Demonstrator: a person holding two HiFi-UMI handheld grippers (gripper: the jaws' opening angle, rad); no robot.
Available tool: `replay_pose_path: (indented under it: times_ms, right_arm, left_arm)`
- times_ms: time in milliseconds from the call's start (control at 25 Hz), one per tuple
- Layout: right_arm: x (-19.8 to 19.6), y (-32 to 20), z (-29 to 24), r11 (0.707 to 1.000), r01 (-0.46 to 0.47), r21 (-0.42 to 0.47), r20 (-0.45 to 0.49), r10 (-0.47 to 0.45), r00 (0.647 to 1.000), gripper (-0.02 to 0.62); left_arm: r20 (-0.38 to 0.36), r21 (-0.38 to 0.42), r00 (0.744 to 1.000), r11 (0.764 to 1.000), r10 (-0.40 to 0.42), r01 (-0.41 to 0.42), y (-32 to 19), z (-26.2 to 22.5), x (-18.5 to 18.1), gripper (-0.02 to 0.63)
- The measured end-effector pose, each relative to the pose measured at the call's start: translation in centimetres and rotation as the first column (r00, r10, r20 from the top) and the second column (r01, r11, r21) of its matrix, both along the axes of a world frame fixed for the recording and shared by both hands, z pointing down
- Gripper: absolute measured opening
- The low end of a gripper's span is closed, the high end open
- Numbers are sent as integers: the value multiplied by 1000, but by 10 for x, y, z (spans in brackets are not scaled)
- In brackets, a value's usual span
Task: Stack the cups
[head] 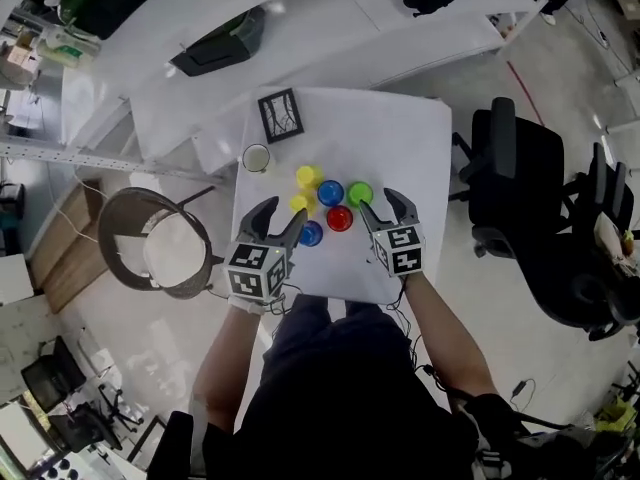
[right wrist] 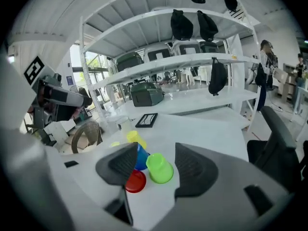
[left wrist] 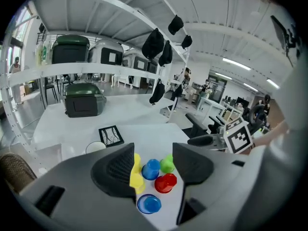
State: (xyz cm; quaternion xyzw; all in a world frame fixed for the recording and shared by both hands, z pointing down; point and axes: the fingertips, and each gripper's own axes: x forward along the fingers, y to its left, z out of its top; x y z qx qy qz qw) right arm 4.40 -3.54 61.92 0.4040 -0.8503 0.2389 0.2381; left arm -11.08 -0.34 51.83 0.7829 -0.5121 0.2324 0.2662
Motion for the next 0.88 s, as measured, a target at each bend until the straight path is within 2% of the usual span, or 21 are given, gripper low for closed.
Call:
replay_pose_path:
  times_ms: [280, 440, 560, 680, 880]
  right_arm:
    - [-22, -3, 56, 999, 5, -49, -113, -10, 994, 255]
    - [-30, -2, 90, 994, 1, -110, -177, -20, 984, 268]
    - [-29, -12, 102, 994, -6, -105, -206, -16, 979, 227]
    - [-18, -33, 95, 997, -48, -68, -212, 33, 977, 223]
    - [31, -85, 87, 986, -166, -13, -233, 159, 959, 224]
  left_arm:
    - [-41, -60, 992, 991, 119, -121, -18, 38, 1, 245]
    - [-67, -98, 985, 981, 159, -165, -18, 55, -6, 245]
    - [-75, -120, 983, 977, 169, -178, -21, 65, -16, 245]
    - [-72, -140, 982, 973, 173, -181, -26, 73, -25, 245]
    - [-76, -144, 982, 973, 172, -182, -35, 73, -32, 245]
